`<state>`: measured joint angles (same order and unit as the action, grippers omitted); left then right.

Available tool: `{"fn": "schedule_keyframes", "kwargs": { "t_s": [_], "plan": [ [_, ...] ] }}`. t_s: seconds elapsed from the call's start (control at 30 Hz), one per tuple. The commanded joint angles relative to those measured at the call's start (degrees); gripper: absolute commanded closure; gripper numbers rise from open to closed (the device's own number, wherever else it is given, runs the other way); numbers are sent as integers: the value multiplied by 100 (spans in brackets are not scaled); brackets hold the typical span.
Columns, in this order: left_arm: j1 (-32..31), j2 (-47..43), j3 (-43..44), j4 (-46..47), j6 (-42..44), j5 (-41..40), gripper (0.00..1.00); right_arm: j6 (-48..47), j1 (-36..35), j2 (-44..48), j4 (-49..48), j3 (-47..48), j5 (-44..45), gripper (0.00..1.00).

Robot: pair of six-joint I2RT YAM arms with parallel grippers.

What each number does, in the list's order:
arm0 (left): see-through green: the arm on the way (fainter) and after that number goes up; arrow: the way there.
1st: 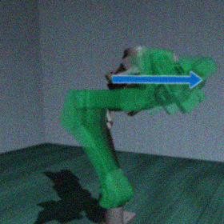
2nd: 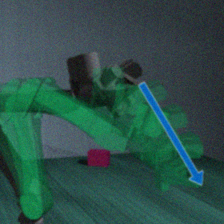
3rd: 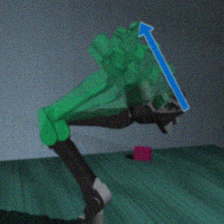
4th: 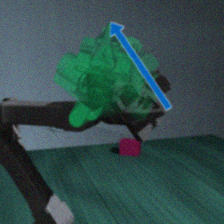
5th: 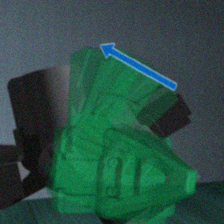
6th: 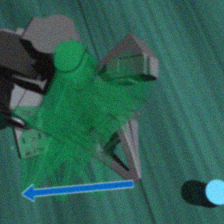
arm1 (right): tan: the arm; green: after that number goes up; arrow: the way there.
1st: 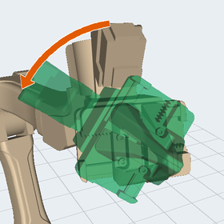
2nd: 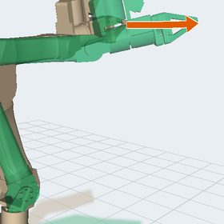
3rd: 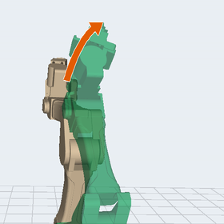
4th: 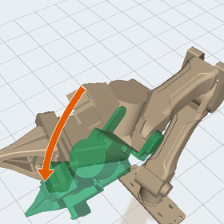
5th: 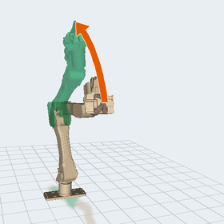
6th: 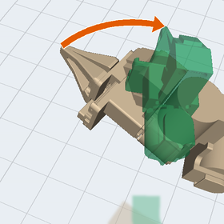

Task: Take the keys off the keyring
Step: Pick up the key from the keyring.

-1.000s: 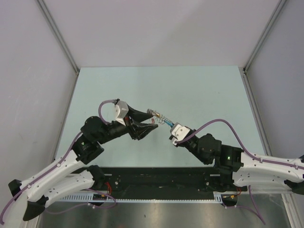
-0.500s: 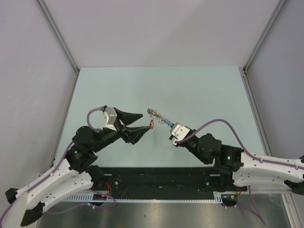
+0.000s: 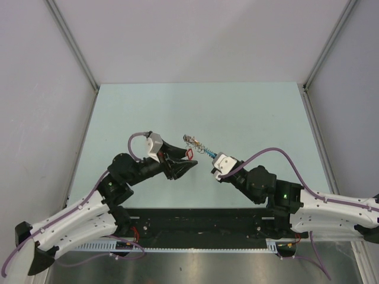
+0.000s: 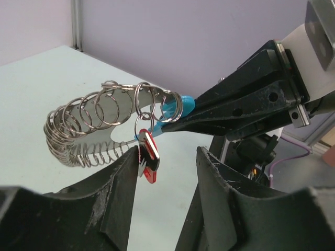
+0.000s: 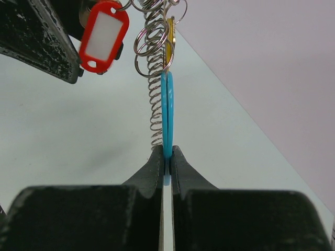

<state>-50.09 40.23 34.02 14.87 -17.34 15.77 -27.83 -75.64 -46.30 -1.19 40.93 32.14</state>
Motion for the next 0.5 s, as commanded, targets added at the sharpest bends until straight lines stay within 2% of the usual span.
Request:
{"fn": "schedule_keyframes", "kwargs": {
  "t_s": [0.0,0.07,0.23,0.27,0.43,0.47],
  "plan": [
    [-45,20,17,745,-217,111,49,120,23,8,-496,65,-6,100],
    [-54,99,43,824,-173,93,54,191,14,-19,-514,65,-24,100],
    [-80,152,87,825,-138,-39,72,384,14,-89,-619,-67,-6,100],
    [-80,161,122,789,-94,-39,78,454,14,-98,-637,-85,-15,100],
    [-107,152,131,666,47,14,91,551,5,-177,-821,-138,29,100],
    [-124,143,122,657,38,-47,97,534,5,-195,-847,-138,29,100]
  ]
}}
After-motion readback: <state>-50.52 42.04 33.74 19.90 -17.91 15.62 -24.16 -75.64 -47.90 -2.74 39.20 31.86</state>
